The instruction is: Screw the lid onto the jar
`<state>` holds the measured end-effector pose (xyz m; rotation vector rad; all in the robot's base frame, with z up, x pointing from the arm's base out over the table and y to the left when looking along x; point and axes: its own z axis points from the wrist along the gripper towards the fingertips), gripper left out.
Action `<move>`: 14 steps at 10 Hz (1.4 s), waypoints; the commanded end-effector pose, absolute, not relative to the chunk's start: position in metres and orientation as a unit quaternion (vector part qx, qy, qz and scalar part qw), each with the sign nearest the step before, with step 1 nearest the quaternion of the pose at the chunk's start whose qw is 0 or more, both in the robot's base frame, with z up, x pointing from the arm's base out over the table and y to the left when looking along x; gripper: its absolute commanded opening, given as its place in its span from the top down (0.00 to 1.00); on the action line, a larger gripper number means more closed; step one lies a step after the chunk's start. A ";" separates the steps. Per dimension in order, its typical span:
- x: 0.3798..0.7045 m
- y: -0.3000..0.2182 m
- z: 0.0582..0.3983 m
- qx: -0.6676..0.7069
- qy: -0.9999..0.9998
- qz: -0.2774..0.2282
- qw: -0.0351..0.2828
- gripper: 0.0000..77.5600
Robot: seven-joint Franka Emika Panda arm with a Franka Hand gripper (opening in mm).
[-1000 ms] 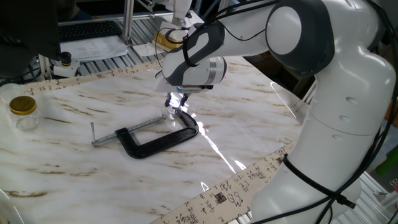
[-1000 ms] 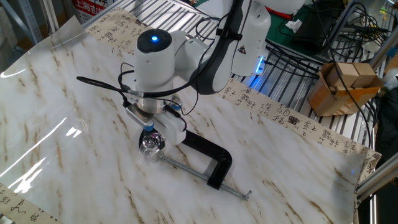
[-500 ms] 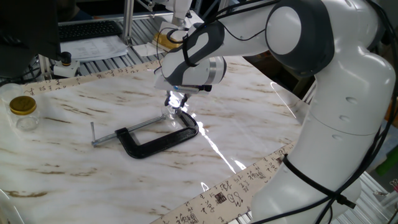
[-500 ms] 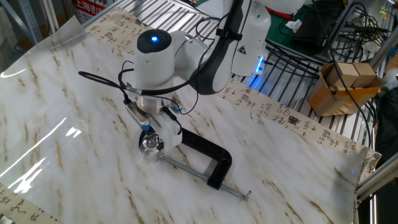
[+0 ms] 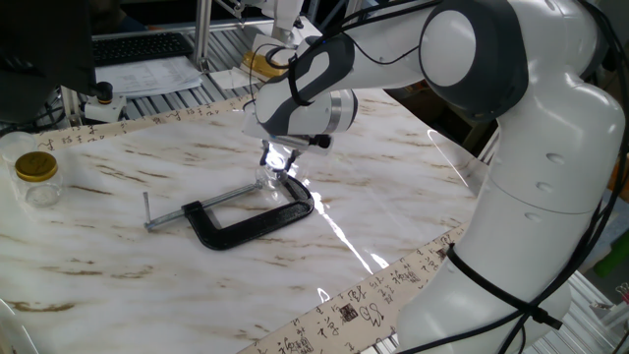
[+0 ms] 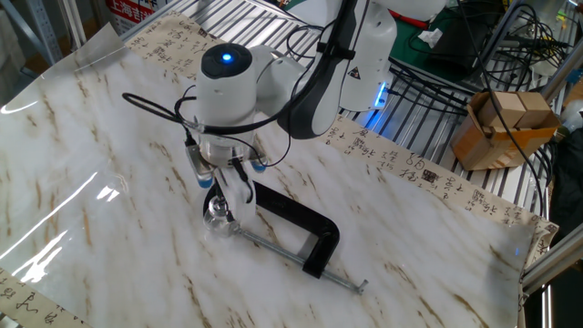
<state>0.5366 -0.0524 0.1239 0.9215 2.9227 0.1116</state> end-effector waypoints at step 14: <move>0.531 -0.056 0.117 0.529 0.847 0.048 0.025 0.99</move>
